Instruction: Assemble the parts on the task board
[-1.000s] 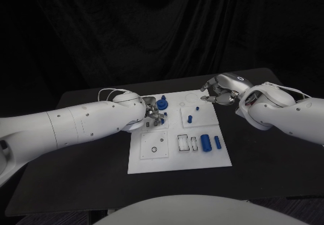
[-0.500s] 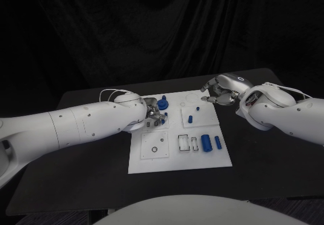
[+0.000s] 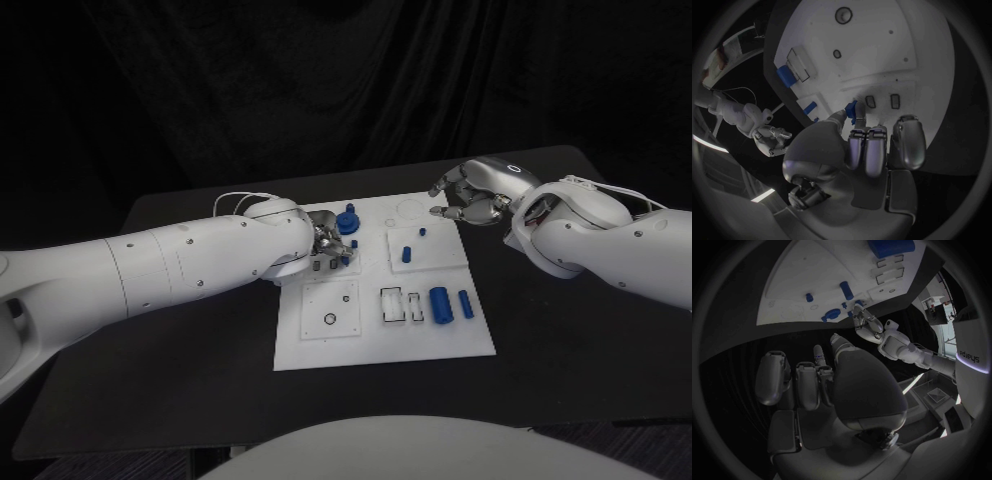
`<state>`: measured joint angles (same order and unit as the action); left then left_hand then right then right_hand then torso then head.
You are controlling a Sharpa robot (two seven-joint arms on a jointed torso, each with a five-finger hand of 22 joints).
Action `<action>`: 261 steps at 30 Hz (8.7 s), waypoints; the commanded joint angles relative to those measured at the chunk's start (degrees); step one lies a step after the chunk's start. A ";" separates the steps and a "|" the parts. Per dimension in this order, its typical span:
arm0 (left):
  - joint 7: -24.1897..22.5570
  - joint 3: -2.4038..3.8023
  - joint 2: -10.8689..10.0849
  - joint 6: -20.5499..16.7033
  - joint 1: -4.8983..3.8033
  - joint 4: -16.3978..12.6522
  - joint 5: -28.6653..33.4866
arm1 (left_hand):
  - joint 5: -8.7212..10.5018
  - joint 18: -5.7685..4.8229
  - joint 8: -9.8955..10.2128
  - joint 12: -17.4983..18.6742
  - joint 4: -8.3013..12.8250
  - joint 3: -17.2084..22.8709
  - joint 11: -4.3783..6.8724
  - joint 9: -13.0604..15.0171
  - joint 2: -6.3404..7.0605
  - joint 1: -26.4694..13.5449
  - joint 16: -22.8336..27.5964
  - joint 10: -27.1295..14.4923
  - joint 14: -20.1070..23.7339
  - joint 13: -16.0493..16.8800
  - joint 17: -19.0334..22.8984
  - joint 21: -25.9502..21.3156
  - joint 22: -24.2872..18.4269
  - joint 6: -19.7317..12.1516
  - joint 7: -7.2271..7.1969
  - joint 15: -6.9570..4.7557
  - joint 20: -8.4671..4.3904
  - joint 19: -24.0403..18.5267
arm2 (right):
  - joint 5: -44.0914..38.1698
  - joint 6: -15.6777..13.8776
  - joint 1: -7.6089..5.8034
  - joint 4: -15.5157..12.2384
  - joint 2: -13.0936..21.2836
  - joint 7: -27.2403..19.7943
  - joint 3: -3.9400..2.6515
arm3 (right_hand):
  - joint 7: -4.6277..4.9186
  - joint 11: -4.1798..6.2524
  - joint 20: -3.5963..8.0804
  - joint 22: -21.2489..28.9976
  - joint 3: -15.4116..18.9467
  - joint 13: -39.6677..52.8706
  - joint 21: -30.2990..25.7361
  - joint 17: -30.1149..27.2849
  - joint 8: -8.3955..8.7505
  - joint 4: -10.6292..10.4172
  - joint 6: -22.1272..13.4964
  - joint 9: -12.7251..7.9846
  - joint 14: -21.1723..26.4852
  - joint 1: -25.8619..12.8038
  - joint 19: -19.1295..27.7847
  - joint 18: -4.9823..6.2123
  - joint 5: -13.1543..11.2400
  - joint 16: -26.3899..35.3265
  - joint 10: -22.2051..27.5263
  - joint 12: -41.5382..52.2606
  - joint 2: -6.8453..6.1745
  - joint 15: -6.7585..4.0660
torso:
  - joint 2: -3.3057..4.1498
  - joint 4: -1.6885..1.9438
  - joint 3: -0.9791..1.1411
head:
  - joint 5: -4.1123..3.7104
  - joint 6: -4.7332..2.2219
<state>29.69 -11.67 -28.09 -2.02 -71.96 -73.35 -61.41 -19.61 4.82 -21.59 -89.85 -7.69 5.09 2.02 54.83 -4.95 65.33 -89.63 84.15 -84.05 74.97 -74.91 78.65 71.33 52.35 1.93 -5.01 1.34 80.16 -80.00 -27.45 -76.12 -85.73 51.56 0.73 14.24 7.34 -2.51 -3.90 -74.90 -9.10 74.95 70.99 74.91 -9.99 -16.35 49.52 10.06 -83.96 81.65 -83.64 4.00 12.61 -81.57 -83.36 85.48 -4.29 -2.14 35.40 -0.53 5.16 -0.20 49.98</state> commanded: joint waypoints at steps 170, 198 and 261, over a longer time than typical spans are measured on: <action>-3.78 -0.02 -2.71 2.08 -3.66 10.82 -0.14 | 8.98 -1.14 11.44 -0.15 -7.09 -6.76 -0.12 19.71 3.11 -3.29 -0.37 5.85 -5.95 15.03 -15.09 0.78 6.84 4.69 0.29 0.02 0.01 2.99 | 0.71 2.00 0.74 -0.62 1.47 1.25 -0.05 | 0.13 -0.02 -0.55 -9.39 -0.47 5.96 -1.60 4.51 0.64 0.00 0.83 -0.42 -2.86 0.66 0.61 0.27 0.38 0.97 1.93 -1.62 0.54 0.53 | 0.89 -0.14 -0.27 | 3.76 0.02; -7.51 -0.20 -1.13 1.50 -0.92 13.35 1.61 | 7.55 -0.98 12.67 -0.15 -6.40 -6.81 -0.41 19.35 2.16 -1.91 -0.37 5.85 -5.95 15.03 -15.09 0.09 6.43 4.06 0.62 0.30 0.26 2.40 | 0.71 2.27 0.74 -0.48 1.27 1.29 -0.05 | 0.13 -0.03 -0.56 -9.38 -0.47 5.94 -1.65 4.54 0.65 -0.01 0.84 -0.43 -2.87 0.65 0.62 0.27 0.38 0.94 1.93 -1.63 0.54 0.54 | 0.99 -0.13 -0.30 | 3.32 0.02; -39.42 -0.44 -10.26 -10.93 2.29 9.07 -26.64 | 9.35 -3.65 17.97 -0.15 4.81 4.13 -1.80 -29.72 7.73 18.53 -0.37 5.85 -5.95 15.03 -15.09 7.97 16.31 -9.86 2.53 1.24 1.41 6.98 | 0.71 3.30 0.77 -0.97 2.35 1.65 -0.05 | 0.16 -0.07 -0.61 -9.36 -0.47 5.87 -1.74 4.47 0.77 0.00 0.95 -0.55 -2.85 0.65 0.65 0.29 0.34 1.00 1.91 -1.69 0.50 0.57 | 1.06 -0.18 -0.39 | 4.33 0.02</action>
<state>-6.91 -12.16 -38.54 -13.32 -69.81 -64.47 -85.80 -10.20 1.67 -3.42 -89.86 -3.15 9.12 0.09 25.12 2.64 83.62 -89.63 84.26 -83.85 74.95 -74.91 86.22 74.91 42.30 4.40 -3.39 3.20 84.09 -79.18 -24.67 -75.51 -86.57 53.88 1.83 14.23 7.53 -2.56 -4.30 -74.93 -9.25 74.91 69.36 74.91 -9.53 -16.20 50.12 9.60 -84.11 81.87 -83.23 4.00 12.61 -80.72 -81.78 84.09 -4.06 -1.99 36.45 -0.67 4.77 4.13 50.00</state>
